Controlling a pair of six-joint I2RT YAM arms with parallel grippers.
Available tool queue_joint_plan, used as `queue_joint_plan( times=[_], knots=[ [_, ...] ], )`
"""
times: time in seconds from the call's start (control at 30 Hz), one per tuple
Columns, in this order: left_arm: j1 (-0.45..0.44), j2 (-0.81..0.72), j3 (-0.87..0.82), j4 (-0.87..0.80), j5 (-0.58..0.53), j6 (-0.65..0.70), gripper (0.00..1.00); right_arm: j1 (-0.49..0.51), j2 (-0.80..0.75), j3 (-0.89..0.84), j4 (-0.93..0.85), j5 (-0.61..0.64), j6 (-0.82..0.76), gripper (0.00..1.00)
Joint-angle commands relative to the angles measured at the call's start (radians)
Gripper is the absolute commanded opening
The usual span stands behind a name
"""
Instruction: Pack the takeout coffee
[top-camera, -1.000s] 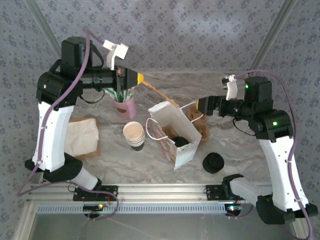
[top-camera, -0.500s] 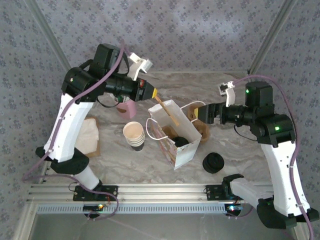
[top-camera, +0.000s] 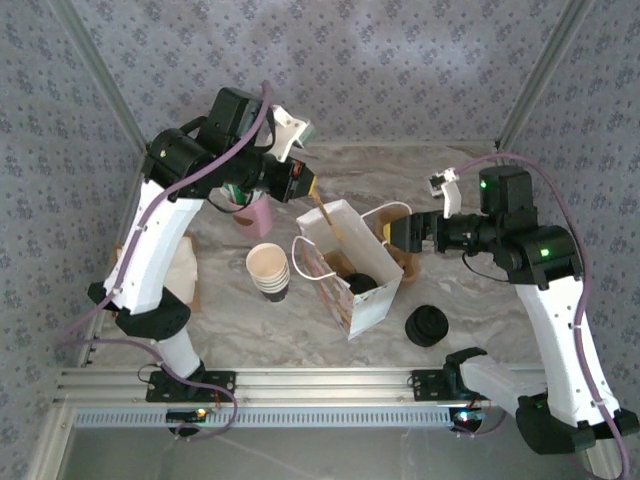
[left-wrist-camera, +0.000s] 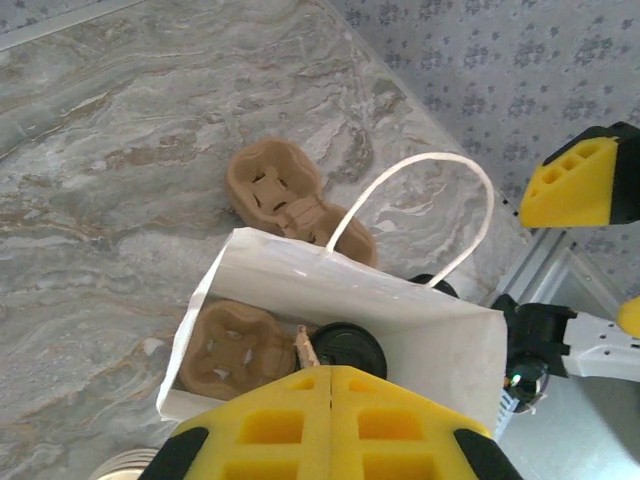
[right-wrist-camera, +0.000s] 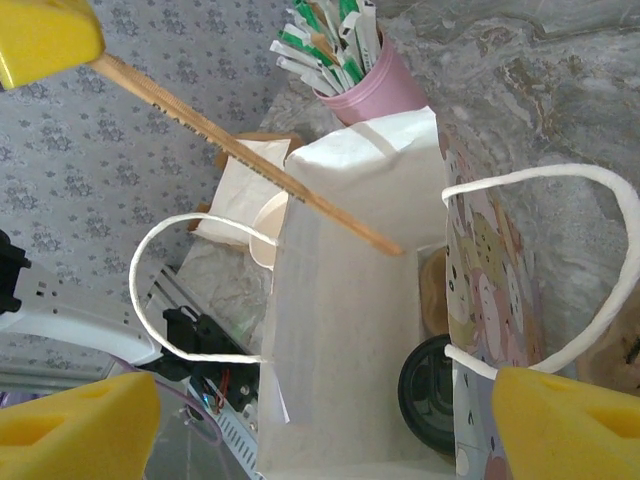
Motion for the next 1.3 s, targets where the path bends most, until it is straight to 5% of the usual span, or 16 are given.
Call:
queue_joint_plan(
  times=[0.0,0.23,1.27],
  knots=[
    [-0.027,0.026,0.027,-0.045,-0.082,0.032,0.00,0.010,-0.001,-0.011,-0.010,0.007,-0.021,0.88],
    [-0.084,0.065,0.041,-0.070,-0.180,0.045,0.00,0.024,0.005,-0.015,-0.006,0.014,-0.024,0.88],
    [-0.155,0.162,-0.057,-0.062,-0.205,0.054,0.00,0.061,0.017,-0.033,0.004,0.027,-0.031,0.88]
  ],
)
